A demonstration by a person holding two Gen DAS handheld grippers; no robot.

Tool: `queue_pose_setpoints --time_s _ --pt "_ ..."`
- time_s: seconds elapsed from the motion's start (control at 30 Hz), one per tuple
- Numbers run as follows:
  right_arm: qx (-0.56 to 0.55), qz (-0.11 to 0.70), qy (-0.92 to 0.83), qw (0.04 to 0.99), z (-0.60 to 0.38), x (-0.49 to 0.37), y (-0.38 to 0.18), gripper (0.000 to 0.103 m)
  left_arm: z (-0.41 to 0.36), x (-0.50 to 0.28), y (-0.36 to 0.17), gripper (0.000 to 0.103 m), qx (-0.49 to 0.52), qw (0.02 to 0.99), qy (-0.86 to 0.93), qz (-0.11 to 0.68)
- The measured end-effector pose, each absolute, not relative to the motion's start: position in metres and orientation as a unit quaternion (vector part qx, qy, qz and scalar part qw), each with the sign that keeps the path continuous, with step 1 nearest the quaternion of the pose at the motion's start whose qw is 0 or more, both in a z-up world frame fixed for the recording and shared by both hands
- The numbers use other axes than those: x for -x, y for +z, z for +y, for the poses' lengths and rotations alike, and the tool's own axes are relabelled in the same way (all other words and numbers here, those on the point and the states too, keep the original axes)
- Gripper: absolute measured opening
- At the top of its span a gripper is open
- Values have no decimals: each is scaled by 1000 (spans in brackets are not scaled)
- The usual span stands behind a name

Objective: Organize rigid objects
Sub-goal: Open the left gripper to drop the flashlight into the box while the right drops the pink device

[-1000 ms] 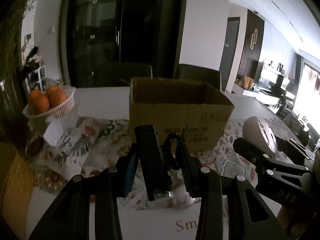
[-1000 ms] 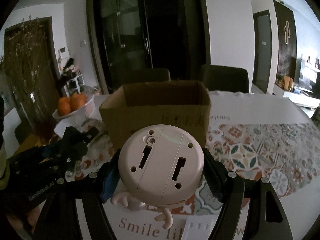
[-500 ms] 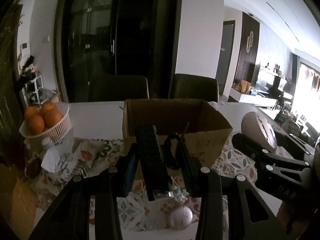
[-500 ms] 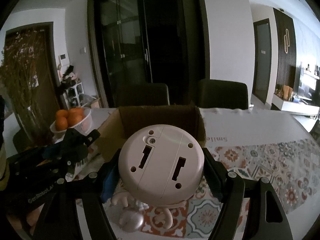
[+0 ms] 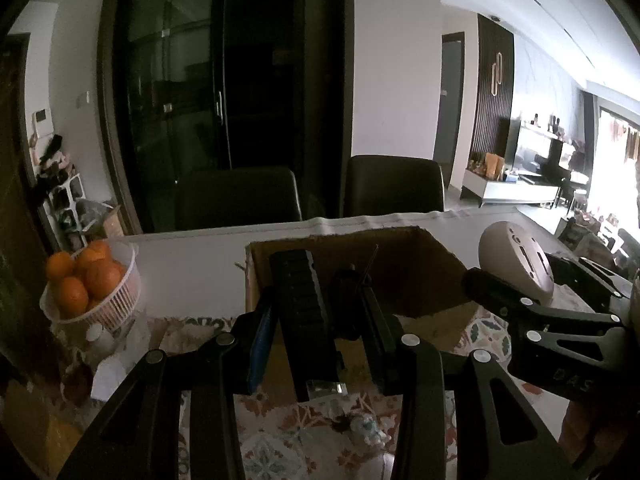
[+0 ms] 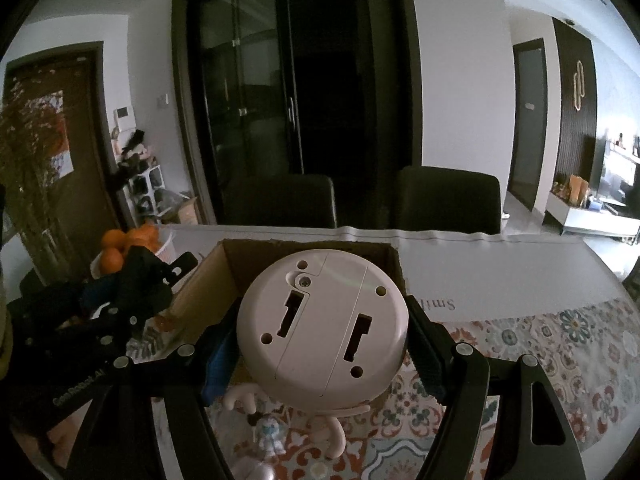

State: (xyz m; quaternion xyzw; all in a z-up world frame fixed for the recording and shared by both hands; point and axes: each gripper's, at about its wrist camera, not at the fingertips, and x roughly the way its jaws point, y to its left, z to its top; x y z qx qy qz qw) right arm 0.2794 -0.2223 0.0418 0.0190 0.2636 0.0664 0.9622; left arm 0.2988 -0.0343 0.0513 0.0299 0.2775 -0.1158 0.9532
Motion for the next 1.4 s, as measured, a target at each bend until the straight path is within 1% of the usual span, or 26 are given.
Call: queue_pose_setpoints --time_s 0.43,0.77,1.1,1.17,1.23,1.4 --pt "-23 290 68 954 -231 -327 46 75 -40 -349 51 40 -23 941 -128 312" --pt "-31 337 75 938 -234 -360 24 75 -46 -381 30 40 -26 926 -129 355" --pt "-17 370 77 926 -234 -375 3 75 -51 -392 8 40 -39 918 -129 373" --pt "-19 373 78 924 -234 -376 0 75 -52 -394 7 44 -41 918 -129 373" --pt "-17 373 78 924 -234 -377 0 75 -51 -394 5 45 -39 917 -129 375" --pt "-9 355 69 932 -234 -372 9 77 -50 -392 7 50 -39 919 -131 369"
